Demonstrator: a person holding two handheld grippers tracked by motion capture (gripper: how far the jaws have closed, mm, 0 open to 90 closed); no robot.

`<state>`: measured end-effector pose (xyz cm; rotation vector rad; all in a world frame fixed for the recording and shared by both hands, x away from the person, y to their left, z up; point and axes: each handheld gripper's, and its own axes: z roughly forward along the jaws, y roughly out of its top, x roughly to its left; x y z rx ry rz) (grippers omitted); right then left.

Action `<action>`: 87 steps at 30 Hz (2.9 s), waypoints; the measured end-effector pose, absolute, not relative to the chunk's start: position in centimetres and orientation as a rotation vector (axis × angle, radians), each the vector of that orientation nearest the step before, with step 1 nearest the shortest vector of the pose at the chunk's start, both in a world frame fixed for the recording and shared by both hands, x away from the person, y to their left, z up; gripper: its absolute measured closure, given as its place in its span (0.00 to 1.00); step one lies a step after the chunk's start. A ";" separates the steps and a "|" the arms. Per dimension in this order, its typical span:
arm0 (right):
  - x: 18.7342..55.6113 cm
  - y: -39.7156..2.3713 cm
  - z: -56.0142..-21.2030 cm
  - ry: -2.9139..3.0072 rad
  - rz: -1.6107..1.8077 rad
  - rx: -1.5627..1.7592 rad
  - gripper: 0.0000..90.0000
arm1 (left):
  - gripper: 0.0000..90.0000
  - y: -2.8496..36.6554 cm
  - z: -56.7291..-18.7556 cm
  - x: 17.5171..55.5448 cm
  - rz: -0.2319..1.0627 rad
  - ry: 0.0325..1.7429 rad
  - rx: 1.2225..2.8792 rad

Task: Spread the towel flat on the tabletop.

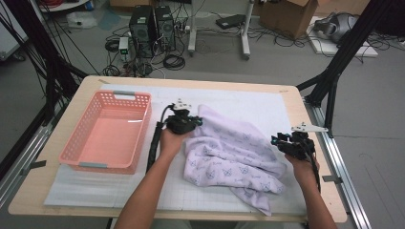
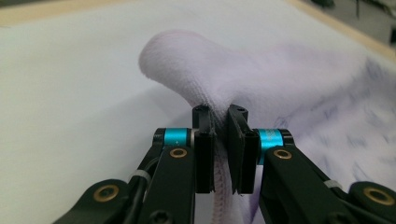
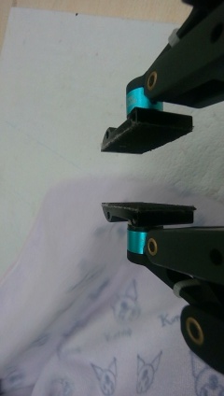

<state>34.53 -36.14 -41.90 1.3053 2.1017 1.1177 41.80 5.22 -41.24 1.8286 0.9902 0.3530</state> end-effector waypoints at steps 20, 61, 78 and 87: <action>37.5 -35.2 -43.2 2.192 1.173 1.327 0.59 | 0.44 7.8 -43.5 39.9 0.325 1.065 1.771; 42.5 -33.3 -42.5 1.993 0.923 1.376 1.00 | 0.48 6.7 -44.7 38.3 0.319 1.034 1.907; 38.5 -34.1 -41.0 2.112 1.059 1.319 0.76 | 0.79 6.0 -44.9 36.3 0.331 0.944 2.015; 36.6 -34.6 -42.9 2.197 1.142 1.352 0.72 | 0.91 8.9 -43.6 38.1 0.483 1.083 1.823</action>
